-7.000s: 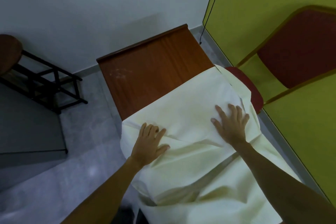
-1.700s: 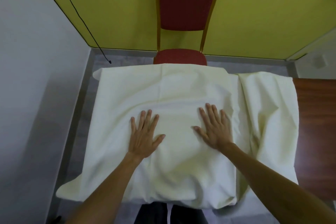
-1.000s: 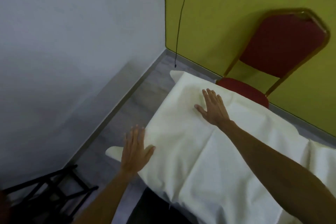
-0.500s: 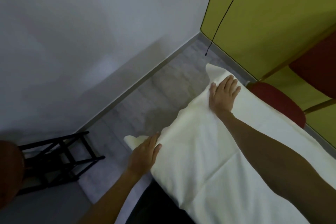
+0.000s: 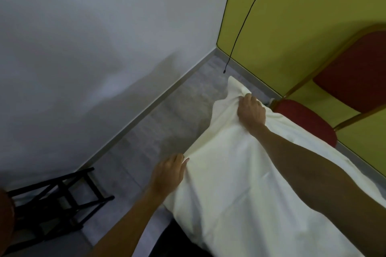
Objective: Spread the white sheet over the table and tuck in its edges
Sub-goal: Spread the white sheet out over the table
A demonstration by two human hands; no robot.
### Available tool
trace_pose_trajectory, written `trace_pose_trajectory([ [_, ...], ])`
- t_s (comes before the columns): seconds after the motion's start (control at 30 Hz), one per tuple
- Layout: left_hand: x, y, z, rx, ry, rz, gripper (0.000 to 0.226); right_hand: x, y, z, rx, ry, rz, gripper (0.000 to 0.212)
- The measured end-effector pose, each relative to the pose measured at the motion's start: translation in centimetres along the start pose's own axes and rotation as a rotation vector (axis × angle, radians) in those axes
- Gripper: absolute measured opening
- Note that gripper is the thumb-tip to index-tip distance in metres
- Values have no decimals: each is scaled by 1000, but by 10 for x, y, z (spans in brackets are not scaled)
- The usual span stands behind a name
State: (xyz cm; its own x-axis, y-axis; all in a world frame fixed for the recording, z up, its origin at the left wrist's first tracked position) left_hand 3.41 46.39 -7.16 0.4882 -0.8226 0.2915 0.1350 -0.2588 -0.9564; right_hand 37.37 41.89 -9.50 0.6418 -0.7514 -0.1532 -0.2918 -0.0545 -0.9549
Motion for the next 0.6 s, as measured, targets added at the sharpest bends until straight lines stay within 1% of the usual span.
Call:
trace_pose_trajectory([
  [0.07, -6, -4, -1, 11, -18, -33, 36, -1, -16, 3, 36, -33, -18, 36],
  [0.13, -7, -10, 0, 17, -25, -38, 37, -6, -34, 7, 63, -63, -51, 40],
  [0.23, -8, -28, 9, 60, 0, -1, 37, -22, -54, 15, 85, -101, -86, 39],
  [0.33, -26, -51, 20, 112, -15, 17, 37, -50, -75, 28, 120, -152, -75, 38],
  [0.43, -50, -76, 31, 155, -47, 81, 37, -87, -88, 49, 119, -200, -96, 41],
  [0.53, -83, -92, 47, 107, -125, 70, 39, -124, -98, 73, 101, -223, -87, 43],
  [0.6, -101, -93, 51, 90, -146, 83, 38, -139, -93, 89, 33, -216, -65, 45],
])
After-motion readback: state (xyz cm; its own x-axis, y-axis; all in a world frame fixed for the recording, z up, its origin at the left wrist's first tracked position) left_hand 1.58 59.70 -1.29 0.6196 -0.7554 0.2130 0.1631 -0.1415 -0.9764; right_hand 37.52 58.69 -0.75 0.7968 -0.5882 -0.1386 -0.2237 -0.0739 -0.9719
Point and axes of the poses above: each hand's wrist, its own z-axis towards the middle knuckle, its own y-axis out of the palm, x = y × z, the point moved 9 cm from there along z, towards the middle knuckle, and after that the axes turned 15 degrees about -x, right-handed, at the moved point
